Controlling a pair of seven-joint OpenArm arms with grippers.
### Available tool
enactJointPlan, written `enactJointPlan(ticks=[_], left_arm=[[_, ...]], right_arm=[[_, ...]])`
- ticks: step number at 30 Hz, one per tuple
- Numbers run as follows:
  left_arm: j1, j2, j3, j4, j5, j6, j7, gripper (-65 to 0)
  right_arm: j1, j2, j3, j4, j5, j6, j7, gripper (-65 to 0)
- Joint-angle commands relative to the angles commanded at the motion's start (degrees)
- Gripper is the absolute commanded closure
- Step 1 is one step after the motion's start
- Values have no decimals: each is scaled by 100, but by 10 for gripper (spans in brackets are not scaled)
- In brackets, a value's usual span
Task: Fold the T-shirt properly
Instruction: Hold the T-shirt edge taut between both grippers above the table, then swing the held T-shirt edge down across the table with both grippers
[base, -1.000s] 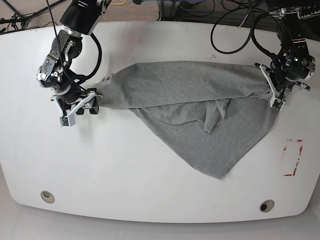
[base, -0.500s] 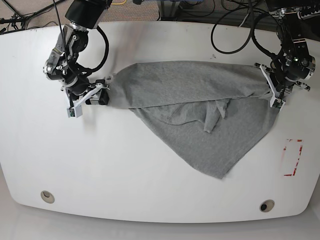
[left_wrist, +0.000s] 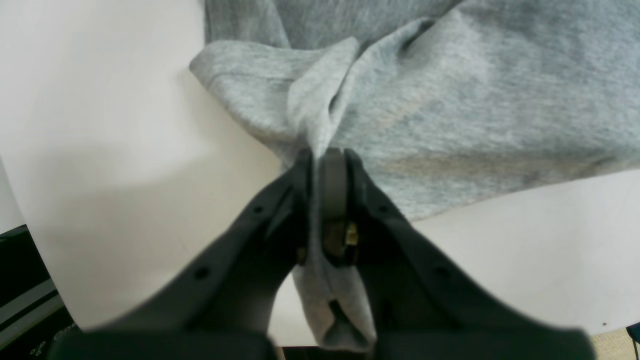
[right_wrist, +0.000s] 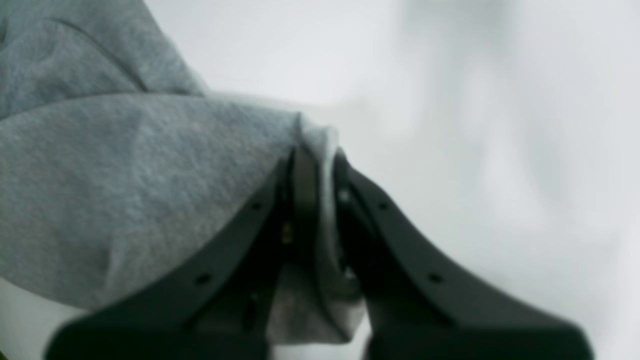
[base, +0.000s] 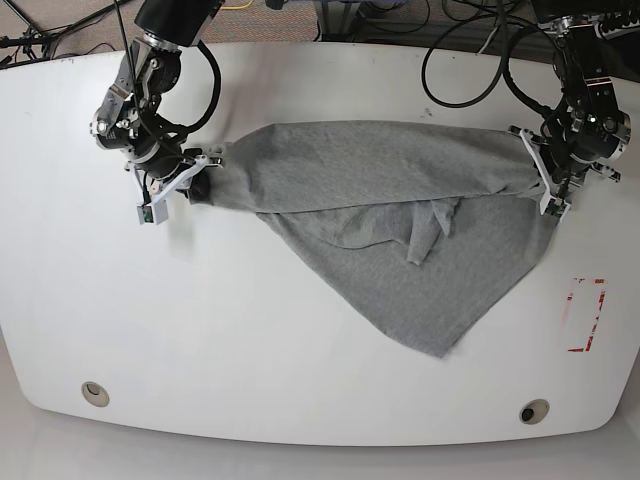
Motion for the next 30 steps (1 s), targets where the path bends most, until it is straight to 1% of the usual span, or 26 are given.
enactJointPlan(ticks=[7, 9, 10, 13, 18, 22, 26, 30], left_arm=[[-290, 62, 9, 114, -26, 0, 9, -10], [-431, 237, -9, 202, -26, 0, 9, -10], [-527, 334, -18, 255, -26, 0, 26, -10], [-774, 492, -18, 334, -18, 0, 70, -10], [-1398, 677, 0, 316, -18, 18, 413, -10], [-1987, 888, 9, 308, -18, 9, 633, -10], [-2541, 941, 62, 308, -18, 18, 703, -10], [-3138, 967, 211, 290, -9, 35, 703, -10]], right_arm=[[9, 26, -26, 791, -26, 0, 0, 0], [88, 70, -35, 941, -53, 18, 0, 0], [176, 149, -35, 985, -62, 44, 0, 0], [369, 334, -35, 1011, -44, 44, 0, 0], [800, 563, -18, 1002, -62, 44, 9, 0], [1222, 826, -35, 993, -53, 44, 9, 0], [1626, 976, -53, 879, 0, 53, 9, 0], [2207, 1222, -70, 615, 0, 53, 9, 0]])
